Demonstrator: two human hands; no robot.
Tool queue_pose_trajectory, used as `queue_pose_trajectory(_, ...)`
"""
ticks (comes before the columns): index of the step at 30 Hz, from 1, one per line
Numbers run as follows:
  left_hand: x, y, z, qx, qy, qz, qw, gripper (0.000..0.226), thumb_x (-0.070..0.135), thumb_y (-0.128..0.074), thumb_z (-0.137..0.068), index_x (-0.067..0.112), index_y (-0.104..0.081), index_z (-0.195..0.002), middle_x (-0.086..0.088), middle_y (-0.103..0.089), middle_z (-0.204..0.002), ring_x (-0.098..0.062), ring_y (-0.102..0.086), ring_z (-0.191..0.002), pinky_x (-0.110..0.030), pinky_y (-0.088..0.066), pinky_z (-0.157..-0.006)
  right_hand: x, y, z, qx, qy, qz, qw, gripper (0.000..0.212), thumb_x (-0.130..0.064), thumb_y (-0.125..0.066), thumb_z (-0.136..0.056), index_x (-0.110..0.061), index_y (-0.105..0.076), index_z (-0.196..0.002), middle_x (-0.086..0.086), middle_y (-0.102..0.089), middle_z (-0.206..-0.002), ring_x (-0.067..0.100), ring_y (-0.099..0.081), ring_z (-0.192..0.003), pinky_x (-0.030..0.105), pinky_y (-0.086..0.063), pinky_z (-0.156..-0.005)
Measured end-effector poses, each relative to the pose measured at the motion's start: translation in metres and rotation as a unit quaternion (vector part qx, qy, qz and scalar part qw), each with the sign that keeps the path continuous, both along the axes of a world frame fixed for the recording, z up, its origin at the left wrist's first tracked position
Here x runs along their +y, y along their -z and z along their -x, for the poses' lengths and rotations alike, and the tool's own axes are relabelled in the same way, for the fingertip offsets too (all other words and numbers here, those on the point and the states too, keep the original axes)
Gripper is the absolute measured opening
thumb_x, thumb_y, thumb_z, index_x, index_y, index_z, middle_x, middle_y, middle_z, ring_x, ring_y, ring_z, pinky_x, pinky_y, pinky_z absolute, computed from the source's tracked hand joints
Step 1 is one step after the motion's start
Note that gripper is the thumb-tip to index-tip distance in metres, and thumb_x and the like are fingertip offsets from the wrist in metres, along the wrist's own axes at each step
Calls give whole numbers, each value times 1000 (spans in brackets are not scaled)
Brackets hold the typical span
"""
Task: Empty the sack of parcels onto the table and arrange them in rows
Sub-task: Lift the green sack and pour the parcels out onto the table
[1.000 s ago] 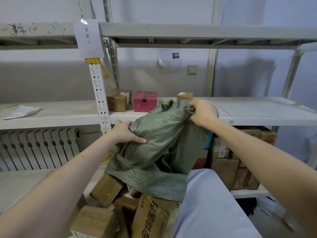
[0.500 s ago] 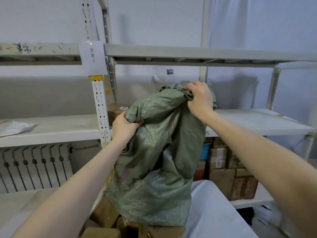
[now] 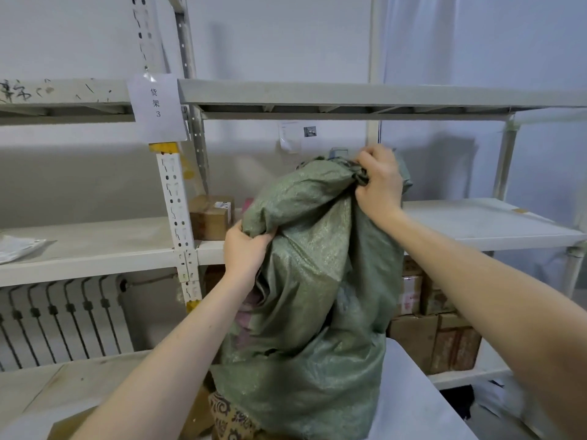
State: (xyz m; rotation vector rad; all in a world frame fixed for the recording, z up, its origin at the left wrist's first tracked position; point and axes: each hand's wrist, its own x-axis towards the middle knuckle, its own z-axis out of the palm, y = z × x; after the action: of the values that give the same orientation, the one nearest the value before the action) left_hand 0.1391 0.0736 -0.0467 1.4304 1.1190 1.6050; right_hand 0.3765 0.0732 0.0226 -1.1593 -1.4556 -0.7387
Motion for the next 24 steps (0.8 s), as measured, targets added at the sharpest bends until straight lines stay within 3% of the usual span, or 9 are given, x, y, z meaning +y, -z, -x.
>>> queue_pose_trajectory(3,9,27,-21,48,11,74,996,32,28,-80,-73,23,-63,-100,-1,-69,-101,-27,-63,-101,-46,-50,-95,15,30,-25,-4,-15,109,994,30,10,-56,-71,-9,-63,-94,10,-61,-101,31,-54,-97,30,-37,-70)
queue_pose_trajectory(6,13,33,-40,91,24,127,987,34,24,-80,-76,20,-63,-106,-1,-67,-100,-27,-62,-103,-44,-48,-98,21,51,-53,51,-58,203,976,36,7,-52,-74,-12,-65,-102,8,-66,-105,29,-58,-100,30,-40,-75)
queue_pose_trajectory(9,14,27,-68,102,11,124,987,41,27,-81,-75,16,-64,-111,-3,-68,-106,-27,-62,-104,-45,-47,-99,22,49,-78,126,-81,205,967,38,7,-50,-75,-15,-67,-101,6,-69,-104,25,-60,-100,26,-38,-73)
queue_pose_trajectory(13,12,15,-116,80,-43,53,994,50,28,-81,-74,16,-63,-119,0,-68,-109,-23,-62,-104,-42,-48,-97,22,21,-109,201,-117,141,962,40,8,-49,-77,-12,-67,-106,4,-68,-107,20,-58,-99,21,-36,-73)
queue_pose_trajectory(16,7,23,-135,77,-55,48,994,47,28,-80,-76,14,-63,-118,-1,-68,-109,-22,-62,-104,-40,-49,-97,27,12,-122,187,-158,135,960,39,8,-50,-76,-13,-67,-105,1,-67,-106,16,-57,-98,22,-40,-76)
queue_pose_trajectory(20,-8,67,-133,128,-91,140,978,53,34,-81,-73,16,-63,-119,-5,-67,-114,-26,-61,-108,-43,-48,-98,35,64,-132,132,-179,244,944,42,9,-51,-76,-10,-66,-111,7,-65,-115,24,-57,-110,30,-43,-90)
queue_pose_trajectory(24,-25,92,-125,148,-113,181,966,57,33,-81,-73,14,-60,-123,-6,-65,-118,-28,-59,-112,-45,-47,-99,27,109,-132,105,-199,292,930,33,7,-54,-76,-13,-65,-100,8,-64,-105,27,-58,-102,36,-48,-83)
